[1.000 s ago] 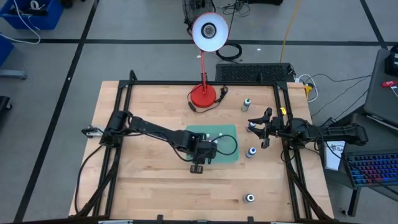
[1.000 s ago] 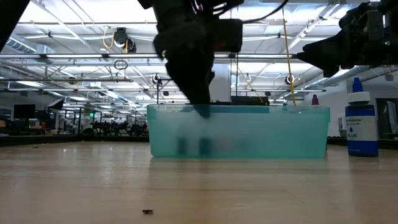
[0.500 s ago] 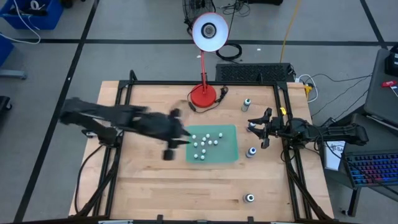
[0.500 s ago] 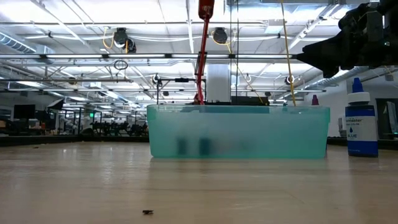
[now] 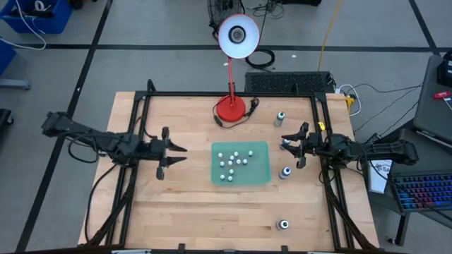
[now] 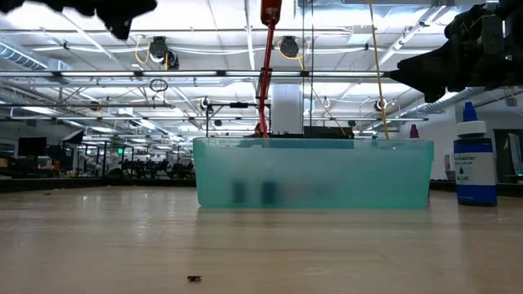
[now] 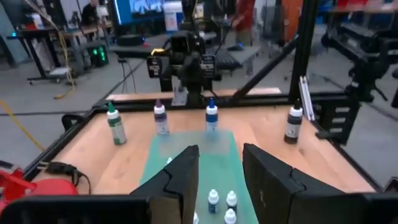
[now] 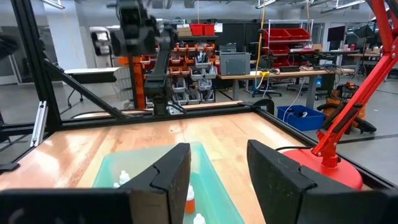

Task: Pick & Place food coloring
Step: Put the big green food coloring bottle into the green bin

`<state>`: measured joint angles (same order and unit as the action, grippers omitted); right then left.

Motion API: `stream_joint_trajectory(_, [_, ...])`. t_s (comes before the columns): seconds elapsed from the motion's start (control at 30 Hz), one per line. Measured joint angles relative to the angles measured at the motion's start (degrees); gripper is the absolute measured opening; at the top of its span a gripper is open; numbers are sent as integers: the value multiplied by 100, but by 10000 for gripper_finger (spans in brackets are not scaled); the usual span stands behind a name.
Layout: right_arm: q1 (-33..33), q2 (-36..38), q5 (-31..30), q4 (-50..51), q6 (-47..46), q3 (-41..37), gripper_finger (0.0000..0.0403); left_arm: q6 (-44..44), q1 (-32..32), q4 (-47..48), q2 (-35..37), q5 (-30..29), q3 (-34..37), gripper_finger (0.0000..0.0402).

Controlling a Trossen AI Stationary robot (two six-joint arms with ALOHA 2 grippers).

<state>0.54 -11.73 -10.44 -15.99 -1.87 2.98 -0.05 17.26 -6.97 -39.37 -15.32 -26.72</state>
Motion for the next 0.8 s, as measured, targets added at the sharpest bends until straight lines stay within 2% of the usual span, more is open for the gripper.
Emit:
stream_joint_trajectory(0.17, [0,-2,0,0,-2,0,149,-44,-2,-246,751,25,726,127])
stream_joint_trajectory(0.33, [0,0,2,0,0,0,147,-50,-2,709,1779,29,804,127])
stream_joint_trajectory(0.5, [0,-2,1,0,0,0,150,-14,-2,1145,2671,26,862,127])
stream_joint_trajectory(0.6, [0,-1,1,0,-2,0,148,52,-2,954,2999,74,1188,127])
stream_joint_trajectory(0.8, [0,-2,2,0,0,0,148,221,-2,-131,3284,226,2059,127])
